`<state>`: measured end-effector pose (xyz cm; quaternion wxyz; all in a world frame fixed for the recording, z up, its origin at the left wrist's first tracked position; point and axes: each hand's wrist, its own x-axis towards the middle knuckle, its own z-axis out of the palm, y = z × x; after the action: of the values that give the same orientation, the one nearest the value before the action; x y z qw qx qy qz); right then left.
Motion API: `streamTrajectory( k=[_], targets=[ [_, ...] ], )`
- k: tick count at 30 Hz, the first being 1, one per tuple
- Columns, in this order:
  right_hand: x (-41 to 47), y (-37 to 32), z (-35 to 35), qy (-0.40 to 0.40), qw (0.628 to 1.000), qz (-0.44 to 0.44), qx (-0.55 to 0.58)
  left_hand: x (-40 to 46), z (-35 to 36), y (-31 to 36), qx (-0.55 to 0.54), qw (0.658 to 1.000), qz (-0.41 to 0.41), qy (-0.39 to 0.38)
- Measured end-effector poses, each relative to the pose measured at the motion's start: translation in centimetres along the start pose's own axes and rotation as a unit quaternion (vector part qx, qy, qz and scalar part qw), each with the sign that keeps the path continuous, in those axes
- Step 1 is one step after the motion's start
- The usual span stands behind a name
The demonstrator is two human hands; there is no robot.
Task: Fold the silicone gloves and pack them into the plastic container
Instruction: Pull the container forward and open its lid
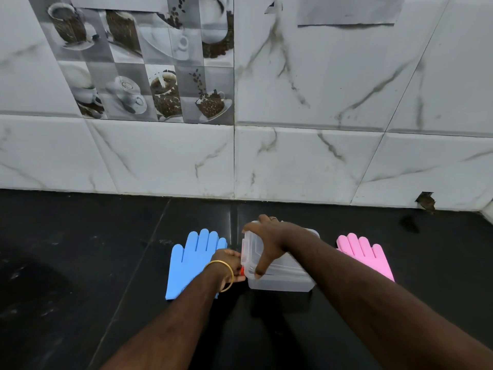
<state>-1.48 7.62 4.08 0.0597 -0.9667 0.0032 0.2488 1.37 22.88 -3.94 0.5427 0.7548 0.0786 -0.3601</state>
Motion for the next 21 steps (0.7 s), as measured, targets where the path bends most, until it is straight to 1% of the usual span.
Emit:
streamTrajectory(
  k=[5,8,10,12,13,14,15,17,19,21],
  targets=[
    [-1.4,0.9,-0.3,0.002,1.000,0.001,0.009,-0.7,0.0,0.1,0.019,0.999,0.022,0.033],
    [-3.0,1.9,-2.0,0.028,0.999,0.000,0.038,-1.0,-0.2,0.8,0.007,0.999,0.033,0.042],
    [-4.3,2.7,-3.6,0.069,0.996,-0.005,0.060,-1.2,-0.3,1.5,0.042,0.992,0.082,0.086],
    [-5.6,3.4,-5.3,0.113,0.989,-0.014,0.091,-1.6,-0.3,2.5,0.085,0.970,0.164,0.160],
    [-6.3,3.8,-6.1,0.135,0.985,-0.018,0.107,-2.0,-0.3,3.0,0.100,0.956,0.202,0.186],
    [-6.9,4.1,-6.9,0.158,0.979,-0.023,0.124,-2.4,-0.1,3.6,0.107,0.946,0.232,0.197],
    [-7.5,4.3,-7.5,0.181,0.972,-0.030,0.147,-2.8,0.0,4.2,0.105,0.944,0.250,0.188],
    [-8.5,4.8,-8.6,0.231,0.946,-0.058,0.221,-3.5,0.5,5.4,0.084,0.957,0.245,0.134],
    [-9.3,5.2,-9.4,0.277,0.900,-0.097,0.321,-4.0,0.9,6.5,0.037,0.978,0.197,0.064],
    [-9.9,5.5,-9.7,0.307,0.849,-0.127,0.411,-4.6,0.8,7.4,-0.031,0.988,0.148,0.006]
  ],
)
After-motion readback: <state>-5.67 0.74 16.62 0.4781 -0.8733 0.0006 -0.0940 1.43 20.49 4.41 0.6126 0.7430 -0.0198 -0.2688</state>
